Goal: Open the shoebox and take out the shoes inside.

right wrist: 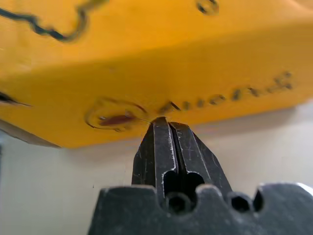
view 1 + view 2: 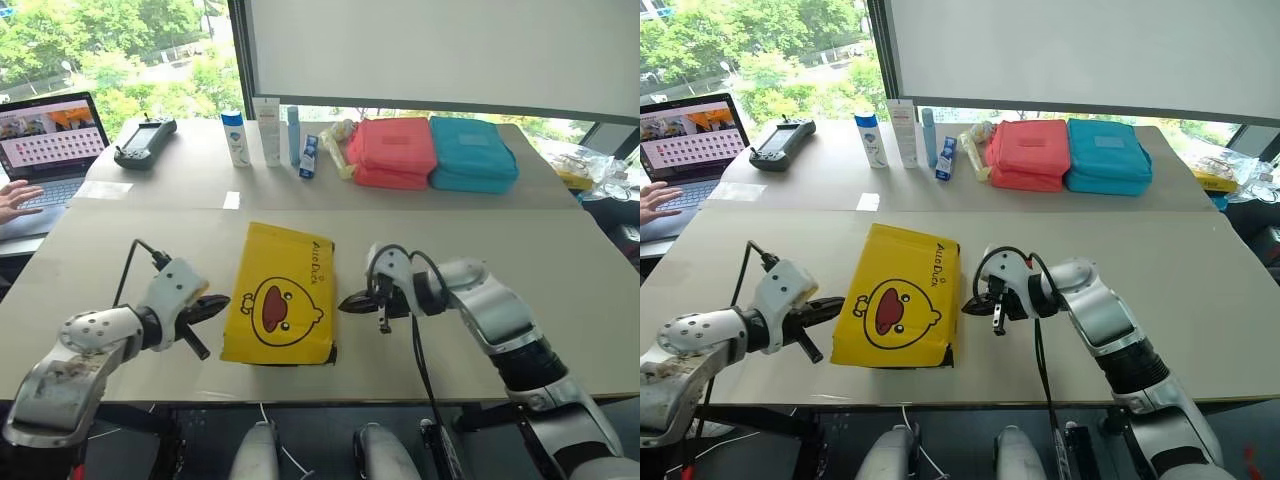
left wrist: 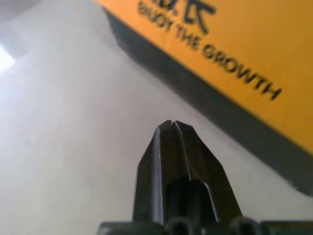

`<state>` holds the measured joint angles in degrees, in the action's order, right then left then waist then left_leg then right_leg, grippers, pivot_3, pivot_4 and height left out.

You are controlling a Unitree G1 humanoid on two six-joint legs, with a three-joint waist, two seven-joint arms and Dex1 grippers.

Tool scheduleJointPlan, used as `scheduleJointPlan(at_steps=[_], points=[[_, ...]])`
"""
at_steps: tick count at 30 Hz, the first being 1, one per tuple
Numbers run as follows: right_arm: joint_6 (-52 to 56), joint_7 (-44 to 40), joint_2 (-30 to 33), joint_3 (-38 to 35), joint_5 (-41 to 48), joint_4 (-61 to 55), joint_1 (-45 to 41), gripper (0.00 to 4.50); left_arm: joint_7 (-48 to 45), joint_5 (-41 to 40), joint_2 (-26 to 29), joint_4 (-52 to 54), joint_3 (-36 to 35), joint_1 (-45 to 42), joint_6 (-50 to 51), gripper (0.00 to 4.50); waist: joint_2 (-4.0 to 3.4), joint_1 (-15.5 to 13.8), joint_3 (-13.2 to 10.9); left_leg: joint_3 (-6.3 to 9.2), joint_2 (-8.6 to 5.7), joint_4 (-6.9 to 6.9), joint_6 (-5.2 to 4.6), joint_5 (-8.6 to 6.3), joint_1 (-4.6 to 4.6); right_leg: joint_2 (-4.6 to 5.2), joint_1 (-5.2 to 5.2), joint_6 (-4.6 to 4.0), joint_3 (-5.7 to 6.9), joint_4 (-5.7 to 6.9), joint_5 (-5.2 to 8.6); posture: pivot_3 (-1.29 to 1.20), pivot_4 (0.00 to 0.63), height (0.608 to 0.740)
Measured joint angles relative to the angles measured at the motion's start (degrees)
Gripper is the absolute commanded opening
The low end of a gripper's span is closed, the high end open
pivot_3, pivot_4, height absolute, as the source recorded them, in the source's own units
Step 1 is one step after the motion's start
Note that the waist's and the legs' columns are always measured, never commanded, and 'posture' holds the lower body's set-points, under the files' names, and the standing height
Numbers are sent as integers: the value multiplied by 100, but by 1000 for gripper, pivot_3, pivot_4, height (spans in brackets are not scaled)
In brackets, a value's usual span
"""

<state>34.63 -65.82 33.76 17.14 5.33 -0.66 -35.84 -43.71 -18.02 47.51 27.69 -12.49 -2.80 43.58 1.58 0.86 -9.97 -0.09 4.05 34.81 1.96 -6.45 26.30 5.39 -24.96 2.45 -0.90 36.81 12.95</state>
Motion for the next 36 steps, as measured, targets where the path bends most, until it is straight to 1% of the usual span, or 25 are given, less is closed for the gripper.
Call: scheduleJointPlan(at_steps=[4,7,12,14,17,20,22,23,26,27,31,34,36], points=[[-449,26,354,-92,-137,819,-367,39,-217,-26,278,-424,-319,21,-352,3,1,-5,-1,-3,0,-2,0,0,2,1,-3,0,-1,-4,0,0,150,715],[-654,-23,479,-237,-171,1147,-551,39,-332,-56,308,-633,-455,18,-507,3,1,-7,-1,-4,1,-7,0,0,2,0,-4,1,-1,-3,0,0,150,715],[-626,-260,487,-265,59,999,-608,39,-451,-262,256,-721,-464,-34,-597,3,1,-3,-1,-4,3,-7,-2,1,3,-3,-3,2,-3,-3,1,0,150,715],[-427,-351,468,-268,261,714,-608,39,-578,-316,261,-696,-324,-5,-601,3,1,-3,-1,-5,3,-6,-2,1,3,-4,-2,2,-4,-2,1,0,150,715],[-403,-345,322,-256,296,620,-607,39,-809,-502,263,-506,-113,131,-577,3,1,-2,-1,-5,4,-2,-1,1,3,-3,-1,2,-4,-2,1,0,150,715],[-578,-133,-54,-188,213,1048,-694,39,-983,-636,330,-341,54,258,-527,3,1,7,0,-5,4,0,0,0,1,-4,-3,1,-4,1,-2,0,150,715],[-943,147,-583,-103,2,1972,-1073,39,-1044,-678,370,-245,285,322,-446,3,1,52,-1,-5,4,0,-1,0,-1,-6,-5,2,-7,1,-19,0,150,715],[-1247,347,-909,-25,-149,2654,-1406,39,-1090,-698,333,-125,529,327,-420,3,0,93,-2,-5,4,-2,-1,1,0,-7,-7,1,-8,2,-27,0,150,715],[-1930,635,-1442,28,-363,3806,-2035,39,-1074,-721,166,-43,910,242,-363,3,0,113,-2,-1,5,-4,-3,2,0,-10,-5,1,-5,5,-26,0,150,715],[-2251,790,-1661,-12,-429,4425,-2358,39,-1038,-686,69,-87,1042,144,-358,3,-1,112,-2,-1,5,-1,-4,3,0,-10,-4,2,-5,6,-26,0,150,715],[-3154,1200,-2360,-133,-577,5976,-3226,39,-917,-418,-277,-276,1761,-451,-433,3,0,126,-2,-1,5,1,-42,30,2,-12,1,20,-6,5,-32,0,150,715],[-3541,1343,-2681,-297,-633,6660,-3541,39,-871,-200,-564,-537,2223,-892,-494,3,0,111,-2,-1,5,0,-42,30,3,-12,2,35,-6,7,-38,0,150,715],[-3683,1411,-2728,-486,-636,7012,-3662,39,-849,-76,-761,-679,2417,-1109,-553,3,0,77,-2,-1,4,-1,-41,30,3,-12,6,35,-6,6,-37,0,150,715]])
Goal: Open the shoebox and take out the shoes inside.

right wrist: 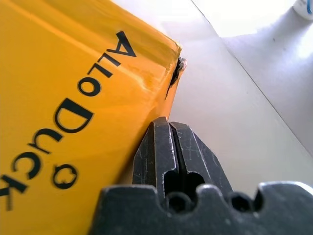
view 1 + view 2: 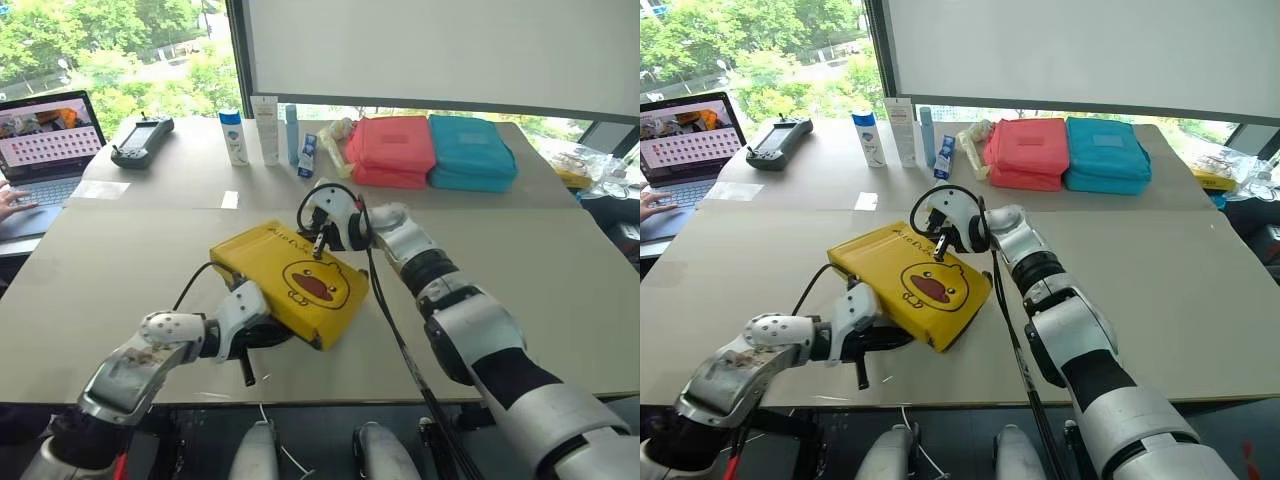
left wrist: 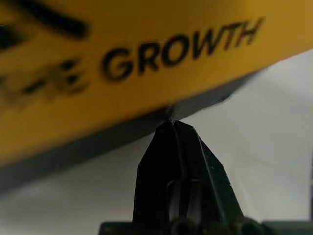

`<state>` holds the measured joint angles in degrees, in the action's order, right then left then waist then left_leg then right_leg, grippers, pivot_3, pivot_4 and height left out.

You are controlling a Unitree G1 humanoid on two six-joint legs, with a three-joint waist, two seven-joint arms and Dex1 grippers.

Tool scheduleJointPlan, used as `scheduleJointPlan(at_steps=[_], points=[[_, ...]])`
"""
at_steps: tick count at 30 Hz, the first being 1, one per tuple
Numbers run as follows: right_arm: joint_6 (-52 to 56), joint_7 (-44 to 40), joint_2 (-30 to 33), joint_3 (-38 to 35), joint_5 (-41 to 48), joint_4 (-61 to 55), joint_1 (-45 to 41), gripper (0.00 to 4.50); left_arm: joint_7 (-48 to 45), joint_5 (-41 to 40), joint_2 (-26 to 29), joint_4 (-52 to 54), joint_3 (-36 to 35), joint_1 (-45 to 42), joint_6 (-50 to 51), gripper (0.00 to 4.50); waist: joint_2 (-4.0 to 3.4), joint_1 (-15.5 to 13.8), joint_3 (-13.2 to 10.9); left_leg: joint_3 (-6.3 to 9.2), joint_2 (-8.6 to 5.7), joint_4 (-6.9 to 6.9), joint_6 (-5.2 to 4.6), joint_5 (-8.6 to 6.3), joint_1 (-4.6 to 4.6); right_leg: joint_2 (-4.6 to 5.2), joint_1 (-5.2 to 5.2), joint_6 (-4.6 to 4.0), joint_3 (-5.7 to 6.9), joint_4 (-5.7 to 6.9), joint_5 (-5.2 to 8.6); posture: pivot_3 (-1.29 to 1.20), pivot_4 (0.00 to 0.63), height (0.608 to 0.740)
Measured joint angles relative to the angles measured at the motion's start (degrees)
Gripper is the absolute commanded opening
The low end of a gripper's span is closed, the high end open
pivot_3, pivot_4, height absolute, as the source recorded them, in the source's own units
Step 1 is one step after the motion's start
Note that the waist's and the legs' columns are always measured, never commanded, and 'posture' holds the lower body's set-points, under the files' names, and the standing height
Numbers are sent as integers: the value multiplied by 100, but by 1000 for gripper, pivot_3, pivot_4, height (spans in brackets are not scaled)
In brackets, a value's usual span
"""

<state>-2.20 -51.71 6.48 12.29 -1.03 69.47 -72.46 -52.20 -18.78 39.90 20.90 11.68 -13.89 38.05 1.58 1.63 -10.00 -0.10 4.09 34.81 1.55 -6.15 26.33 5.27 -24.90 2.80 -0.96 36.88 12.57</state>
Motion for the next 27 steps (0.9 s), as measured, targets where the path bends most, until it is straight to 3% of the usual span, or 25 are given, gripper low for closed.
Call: scheduleJointPlan(at_steps=[4,9,14,18,23,25,27], points=[[-329,302,-116,-140,-153,312,-138,39,-35,68,-55,-45,119,-142,-31,3,0,38,0,1,0,-6,2,-2,-1,0,-6,-5,-1,8,3,0,150,715],[-779,674,-135,-59,-559,336,-229,39,-235,-134,517,282,-197,370,177,3,-2,132,-1,8,1,-13,2,-2,-4,-3,-21,-12,-2,20,11,0,150,715],[-1147,1621,911,194,-1253,273,-252,39,-755,-798,1508,915,-1435,1879,560,3,-13,51,-11,0,0,-15,41,-26,5,11,-25,-57,0,6,35,0,150,715],[-1015,1232,1816,128,-1320,-276,24,39,-1264,-1155,1858,821,-2691,2660,541,3,-18,47,-14,-7,0,-25,41,-26,2,15,-27,-46,4,-3,45,0,150,715],[351,-486,2680,68,-918,-2480,1538,39,-806,-576,1802,-833,-2894,1553,-268,3,-27,-26,-18,-5,2,-21,36,-22,-12,7,-18,-47,1,14,48,0,150,715],[1214,-1139,3161,143,-864,-3955,2558,39,-255,-290,1054,-2067,-2602,58,-741,3,-52,-136,-27,-7,1,3,1,0,-7,1,-10,-30,4,29,53,0,150,715],[1881,-1485,3407,233,-729,-5062,3175,39,103,160,680,-3209,-2195,-919,-1239,3,-51,-170,-28,-6,1,14,1,2,-3,0,-9,-4,0,26,23,0,150,715]])
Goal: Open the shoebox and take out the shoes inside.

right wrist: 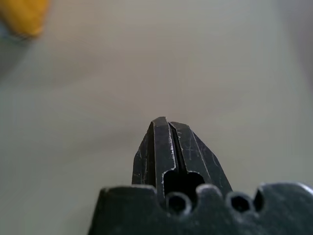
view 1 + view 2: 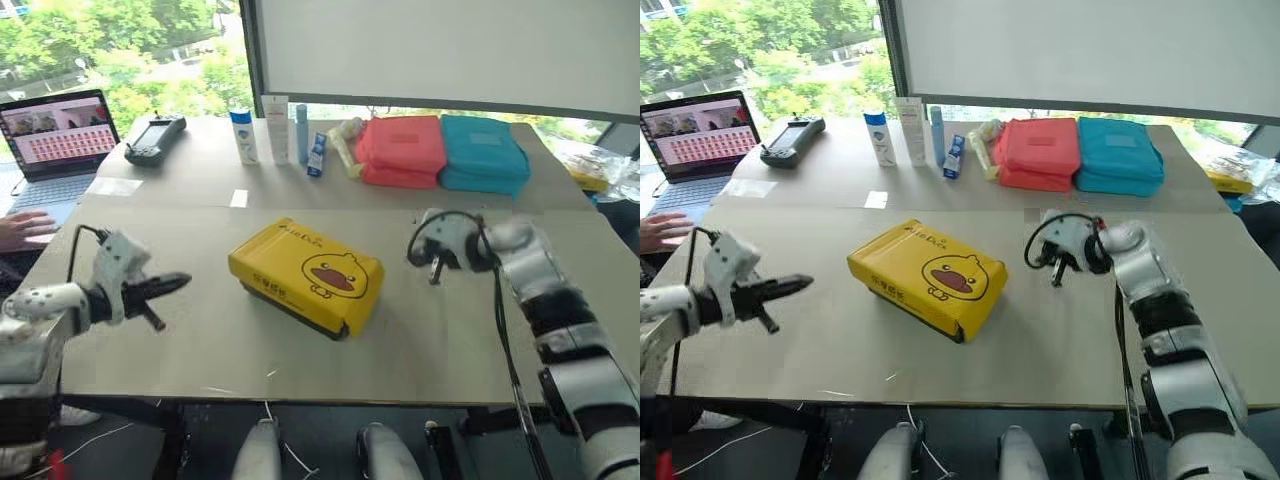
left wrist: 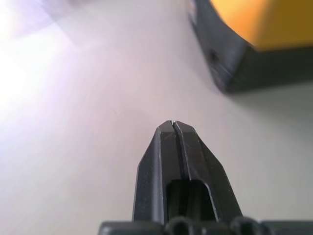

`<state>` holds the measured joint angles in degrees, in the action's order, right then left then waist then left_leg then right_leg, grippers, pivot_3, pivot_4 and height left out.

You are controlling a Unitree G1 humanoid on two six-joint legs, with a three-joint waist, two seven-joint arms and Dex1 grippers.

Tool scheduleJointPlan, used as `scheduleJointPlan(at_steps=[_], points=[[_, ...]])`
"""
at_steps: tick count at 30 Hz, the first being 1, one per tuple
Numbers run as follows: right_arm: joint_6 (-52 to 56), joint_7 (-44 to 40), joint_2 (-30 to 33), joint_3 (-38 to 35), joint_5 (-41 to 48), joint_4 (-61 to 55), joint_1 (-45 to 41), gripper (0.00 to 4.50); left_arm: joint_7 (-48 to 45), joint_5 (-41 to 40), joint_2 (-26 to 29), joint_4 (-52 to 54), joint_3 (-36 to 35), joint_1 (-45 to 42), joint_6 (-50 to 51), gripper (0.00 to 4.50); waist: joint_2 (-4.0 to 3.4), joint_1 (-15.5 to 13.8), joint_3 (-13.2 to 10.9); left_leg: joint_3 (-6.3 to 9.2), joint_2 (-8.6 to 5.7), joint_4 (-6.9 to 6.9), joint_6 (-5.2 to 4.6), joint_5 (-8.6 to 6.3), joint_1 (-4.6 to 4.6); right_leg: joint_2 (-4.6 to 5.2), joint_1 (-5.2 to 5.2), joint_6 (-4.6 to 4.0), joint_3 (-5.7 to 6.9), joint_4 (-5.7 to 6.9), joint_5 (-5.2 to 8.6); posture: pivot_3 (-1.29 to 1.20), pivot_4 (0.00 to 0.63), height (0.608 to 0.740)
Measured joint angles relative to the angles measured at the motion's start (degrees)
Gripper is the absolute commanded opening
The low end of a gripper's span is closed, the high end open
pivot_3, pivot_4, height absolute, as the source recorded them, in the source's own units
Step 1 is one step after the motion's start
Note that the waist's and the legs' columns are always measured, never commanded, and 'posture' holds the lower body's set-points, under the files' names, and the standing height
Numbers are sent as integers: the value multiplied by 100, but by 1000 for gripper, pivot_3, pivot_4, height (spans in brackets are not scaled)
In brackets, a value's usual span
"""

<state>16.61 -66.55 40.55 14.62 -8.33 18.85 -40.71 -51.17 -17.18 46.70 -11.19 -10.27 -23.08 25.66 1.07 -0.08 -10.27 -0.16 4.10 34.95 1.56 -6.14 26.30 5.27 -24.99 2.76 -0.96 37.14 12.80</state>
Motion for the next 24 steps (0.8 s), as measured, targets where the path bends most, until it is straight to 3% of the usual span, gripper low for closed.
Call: scheduleJointPlan(at_steps=[5,12,17,24], points=[[1373,-355,240,-50,514,-1822,761,39,189,900,-707,-2318,806,-1612,-1537,3,18,61,0,-2,-7,18,12,-1,4,4,0,0,-12,-12,-11,0,150,715],[2298,-87,39,-249,1058,-2670,802,39,91,1334,-1517,-3815,1233,-2118,-2717,3,24,62,-1,1,-7,6,10,0,6,3,-5,23,-11,-12,-22,0,150,715],[2233,396,-201,-229,1067,-2244,523,39,-134,1382,-1716,-3752,1310,-2074,-2904,3,31,46,-4,-1,-8,12,19,3,10,6,-3,26,-11,-13,-24,0,150,715],[1025,731,-902,-24,857,-143,-432,39,-520,1079,-1435,-1821,1253,-959,-2093,3,35,118,-1,1,-6,-3,12,9,4,3,-1,24,-11,-10,-25,0,150,715]])
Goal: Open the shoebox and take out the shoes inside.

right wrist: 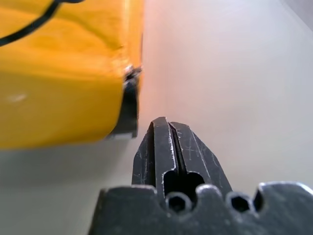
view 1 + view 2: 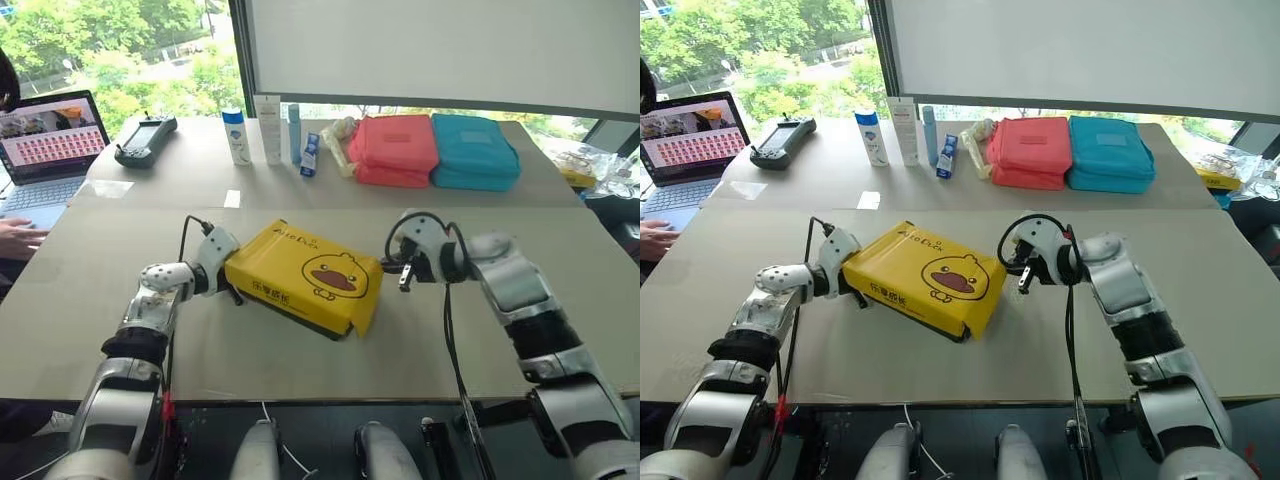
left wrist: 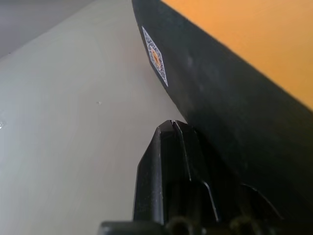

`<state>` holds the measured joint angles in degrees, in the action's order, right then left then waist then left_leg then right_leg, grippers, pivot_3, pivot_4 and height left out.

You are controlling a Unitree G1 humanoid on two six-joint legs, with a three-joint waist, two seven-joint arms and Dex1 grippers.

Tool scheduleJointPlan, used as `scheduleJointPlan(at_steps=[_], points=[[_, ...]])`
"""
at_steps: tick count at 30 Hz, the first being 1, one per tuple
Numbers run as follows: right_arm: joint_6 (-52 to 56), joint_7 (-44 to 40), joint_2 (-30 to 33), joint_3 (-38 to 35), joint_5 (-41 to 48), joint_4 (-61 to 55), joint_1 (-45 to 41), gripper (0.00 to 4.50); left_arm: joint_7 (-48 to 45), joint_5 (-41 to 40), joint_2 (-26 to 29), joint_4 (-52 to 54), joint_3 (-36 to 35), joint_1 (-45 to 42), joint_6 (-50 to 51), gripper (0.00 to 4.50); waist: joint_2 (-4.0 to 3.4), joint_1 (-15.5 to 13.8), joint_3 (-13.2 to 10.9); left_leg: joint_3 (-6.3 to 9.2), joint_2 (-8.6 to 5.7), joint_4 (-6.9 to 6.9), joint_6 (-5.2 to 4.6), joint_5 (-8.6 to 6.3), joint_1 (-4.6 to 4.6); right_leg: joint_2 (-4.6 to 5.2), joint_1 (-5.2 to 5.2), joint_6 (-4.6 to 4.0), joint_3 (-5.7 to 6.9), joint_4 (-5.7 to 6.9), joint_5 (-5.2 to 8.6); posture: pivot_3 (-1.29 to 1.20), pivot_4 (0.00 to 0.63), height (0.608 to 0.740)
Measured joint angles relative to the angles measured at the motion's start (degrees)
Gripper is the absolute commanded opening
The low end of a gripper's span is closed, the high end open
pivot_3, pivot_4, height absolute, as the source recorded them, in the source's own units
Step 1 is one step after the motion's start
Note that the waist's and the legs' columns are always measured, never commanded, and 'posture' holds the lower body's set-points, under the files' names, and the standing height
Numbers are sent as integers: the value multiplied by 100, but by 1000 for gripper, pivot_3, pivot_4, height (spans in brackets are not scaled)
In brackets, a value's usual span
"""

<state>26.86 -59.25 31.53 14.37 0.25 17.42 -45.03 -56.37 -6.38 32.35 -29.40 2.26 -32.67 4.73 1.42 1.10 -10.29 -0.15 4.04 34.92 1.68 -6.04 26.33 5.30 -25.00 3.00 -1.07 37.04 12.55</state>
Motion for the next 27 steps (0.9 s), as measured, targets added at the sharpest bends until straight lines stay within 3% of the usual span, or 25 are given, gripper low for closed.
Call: scheduleJointPlan(at_steps=[6,11,15,19,21,23,27], points=[[-906,-17,-616,176,-136,1345,-662,39,-19,-501,529,2466,-269,1467,1495,3,-2,27,-2,0,3,-14,-3,1,1,-2,-5,-5,0,-2,10,0,150,715],[-1389,103,-799,281,-367,1999,-921,39,202,-819,781,3552,-655,2104,2302,3,-3,19,-2,0,4,-9,9,-6,-1,0,-5,-19,1,-1,21,0,150,715],[-1800,591,-409,531,-1026,2670,-1185,39,313,-962,872,3799,-819,2239,2446,3,-4,-43,-4,-2,3,-8,41,-24,0,4,-4,-42,5,-1,24,0,150,715],[-1886,741,626,369,-1291,2843,-1379,39,348,-960,941,3597,-855,2172,2432,3,-7,-80,-8,-4,-1,-10,42,-23,1,8,-6,-43,5,-5,25,0,150,715],[-1813,429,1063,206,-1238,2561,-1299,39,346,-955,948,3392,-802,1956,2395,3,-6,-53,-8,-2,0,-16,40,-22,0,4,-7,-39,4,-5,28,0,150,715],[-1506,-391,1523,60,-911,1529,-710,39,318,-938,955,3084,-740,1623,2274,3,-3,-53,-6,1,4,-17,2,0,-1,-2,-2,-16,4,-2,30,0,150,715],[-731,-1329,1637,11,-158,-35,288,39,261,-871,940,2744,-555,1261,2051,3,-3,55,-6,-1,4,-15,-3,-1,-4,-2,-4,-7,0,-1,26,0,150,715]])
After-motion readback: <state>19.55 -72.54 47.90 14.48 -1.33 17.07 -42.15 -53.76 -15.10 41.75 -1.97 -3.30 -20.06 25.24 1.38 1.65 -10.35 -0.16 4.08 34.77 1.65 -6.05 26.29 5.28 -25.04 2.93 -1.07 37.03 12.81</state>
